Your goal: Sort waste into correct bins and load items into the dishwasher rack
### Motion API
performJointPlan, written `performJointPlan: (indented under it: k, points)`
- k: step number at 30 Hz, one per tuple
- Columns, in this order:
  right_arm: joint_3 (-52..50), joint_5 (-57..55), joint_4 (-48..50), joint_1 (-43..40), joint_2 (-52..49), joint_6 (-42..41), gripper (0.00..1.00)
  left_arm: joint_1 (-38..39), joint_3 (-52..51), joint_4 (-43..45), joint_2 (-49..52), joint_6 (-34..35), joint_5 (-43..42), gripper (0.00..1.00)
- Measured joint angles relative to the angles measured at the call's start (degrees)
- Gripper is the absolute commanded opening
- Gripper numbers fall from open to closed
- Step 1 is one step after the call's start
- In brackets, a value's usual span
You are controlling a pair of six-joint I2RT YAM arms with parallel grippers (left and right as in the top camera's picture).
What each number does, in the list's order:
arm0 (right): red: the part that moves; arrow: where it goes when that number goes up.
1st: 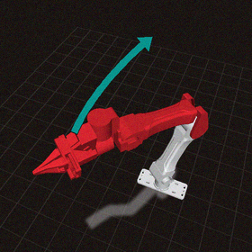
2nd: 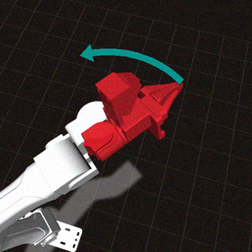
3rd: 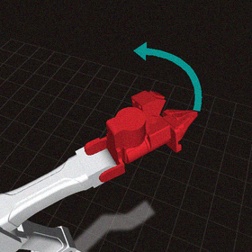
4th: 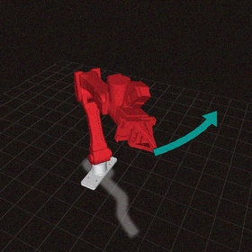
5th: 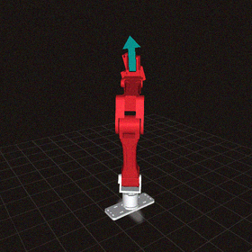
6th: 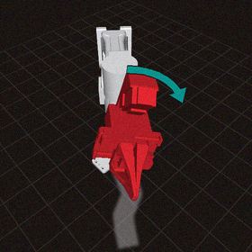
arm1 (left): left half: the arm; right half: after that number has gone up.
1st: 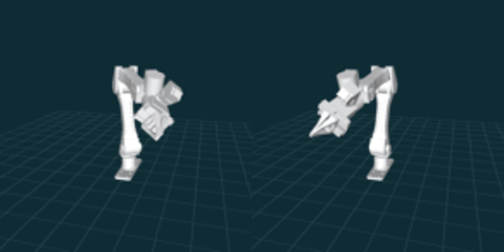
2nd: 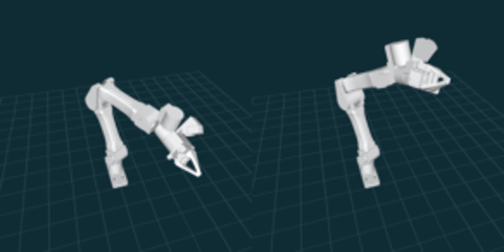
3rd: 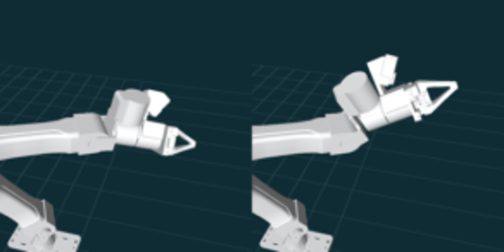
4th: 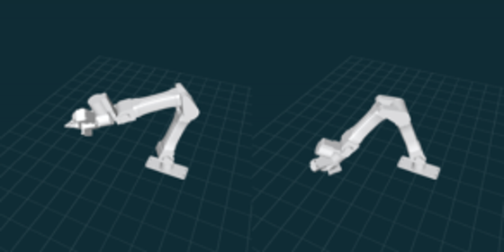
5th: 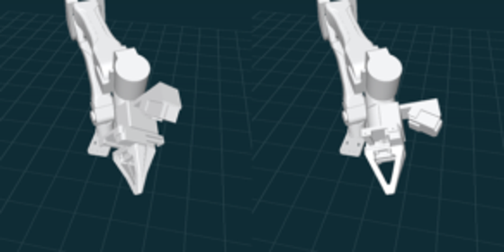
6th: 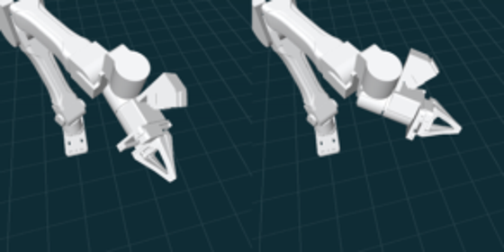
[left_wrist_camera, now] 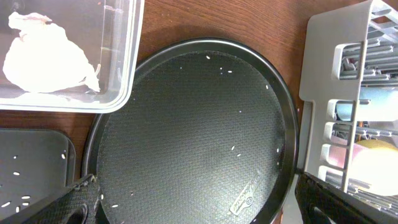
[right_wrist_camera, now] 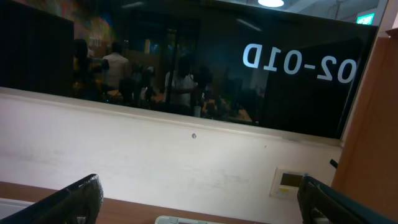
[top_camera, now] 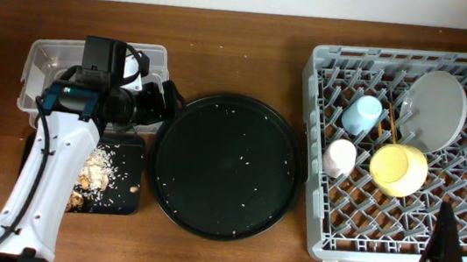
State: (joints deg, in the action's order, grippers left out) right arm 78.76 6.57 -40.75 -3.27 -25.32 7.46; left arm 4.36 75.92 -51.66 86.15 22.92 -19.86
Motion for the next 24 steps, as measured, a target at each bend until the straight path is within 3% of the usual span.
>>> performJointPlan:
  k: [7, 12, 14, 20, 24]
  points:
    - [-1.2, 0.0, -5.5, 0.0, 2.5, 0.0, 0.98, 0.0, 0.0, 0.0, 0.0, 0.0, 0.0, 0.99]
    - [-13.4, 0.0, -5.4, 1.3, 12.1, 0.0, 0.98, 0.0, 0.0, 0.0, 0.0, 0.0, 0.0, 0.99]
    - [-27.4, 1.5, 1.7, 2.5, 16.9, 0.0, 0.98, 0.0, 0.0, 0.0, 0.0, 0.0, 0.0, 0.99]
    - [-58.7, 4.5, 41.0, 4.1, 24.4, -1.4, 0.98, 0.0, 0.0, 0.1, 0.0, 0.0, 0.0, 0.99]
    - [-71.0, 1.4, 47.0, 4.1, 24.4, -5.2, 0.98, 0.0, 0.0, 0.0, 0.0, 0.0, 0.0, 1.00]
